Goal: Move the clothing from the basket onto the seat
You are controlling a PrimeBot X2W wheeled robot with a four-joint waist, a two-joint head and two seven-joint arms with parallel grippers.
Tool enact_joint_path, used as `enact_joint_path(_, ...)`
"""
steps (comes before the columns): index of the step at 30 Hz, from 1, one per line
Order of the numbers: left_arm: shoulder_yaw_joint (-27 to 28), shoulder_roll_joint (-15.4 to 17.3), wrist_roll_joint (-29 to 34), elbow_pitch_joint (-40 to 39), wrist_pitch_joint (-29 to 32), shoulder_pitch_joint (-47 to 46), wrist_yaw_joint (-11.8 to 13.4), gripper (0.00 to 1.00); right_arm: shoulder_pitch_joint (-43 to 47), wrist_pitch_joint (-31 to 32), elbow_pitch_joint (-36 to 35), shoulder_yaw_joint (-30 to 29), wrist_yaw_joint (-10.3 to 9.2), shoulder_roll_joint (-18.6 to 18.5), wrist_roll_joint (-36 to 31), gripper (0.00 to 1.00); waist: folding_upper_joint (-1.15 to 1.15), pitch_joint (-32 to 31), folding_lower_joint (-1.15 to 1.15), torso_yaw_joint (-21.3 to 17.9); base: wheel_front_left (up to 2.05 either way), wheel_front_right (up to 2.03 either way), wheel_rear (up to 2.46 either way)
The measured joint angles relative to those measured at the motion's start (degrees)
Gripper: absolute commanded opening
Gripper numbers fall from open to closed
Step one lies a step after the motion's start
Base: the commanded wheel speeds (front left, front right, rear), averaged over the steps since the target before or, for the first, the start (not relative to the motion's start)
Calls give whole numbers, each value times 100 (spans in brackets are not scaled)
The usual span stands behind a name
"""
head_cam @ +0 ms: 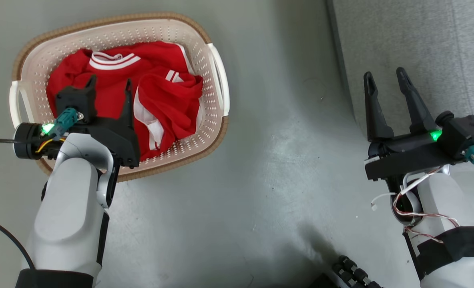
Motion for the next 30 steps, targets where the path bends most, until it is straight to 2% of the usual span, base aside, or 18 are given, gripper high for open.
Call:
enact_joint_path(21, 97, 29, 0, 597, 452, -678, 152, 100, -281, 0, -32, 60, 34, 10, -49, 100, 0, 552, 0, 184, 0, 0, 0)
enact_joint_path(30, 83, 62, 100, 814, 668, -988, 352, 100, -370, 0, -22, 131, 34, 23, -48, 100, 0, 803, 1, 181, 0, 0, 0)
